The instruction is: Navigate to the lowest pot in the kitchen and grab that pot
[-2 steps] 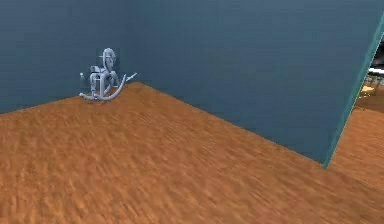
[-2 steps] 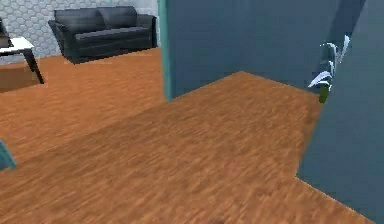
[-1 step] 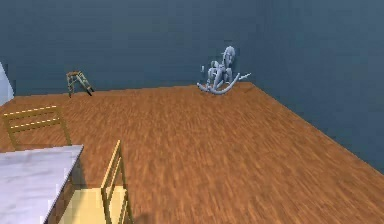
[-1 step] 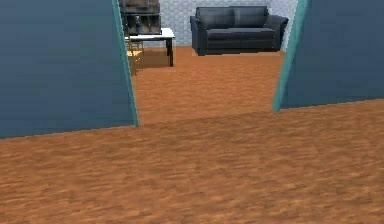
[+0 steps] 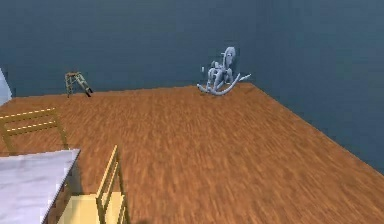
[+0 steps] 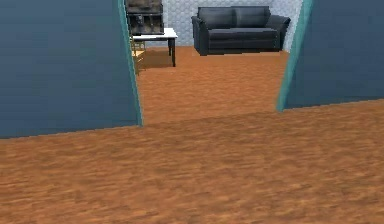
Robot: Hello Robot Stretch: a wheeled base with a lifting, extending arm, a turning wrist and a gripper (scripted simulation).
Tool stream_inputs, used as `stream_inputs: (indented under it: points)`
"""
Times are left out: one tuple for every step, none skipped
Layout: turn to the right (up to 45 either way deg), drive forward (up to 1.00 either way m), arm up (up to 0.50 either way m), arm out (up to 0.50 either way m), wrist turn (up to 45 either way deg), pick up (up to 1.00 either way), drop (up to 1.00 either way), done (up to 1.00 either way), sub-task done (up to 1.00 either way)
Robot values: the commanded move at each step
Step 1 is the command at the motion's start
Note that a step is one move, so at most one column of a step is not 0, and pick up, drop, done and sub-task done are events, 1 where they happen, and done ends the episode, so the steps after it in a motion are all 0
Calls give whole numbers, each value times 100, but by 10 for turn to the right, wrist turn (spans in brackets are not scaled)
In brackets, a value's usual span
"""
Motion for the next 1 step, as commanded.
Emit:
stream_inputs:
  points:
    - [-90, 0, 0, 0, 0, 0, 0, 0, 0]
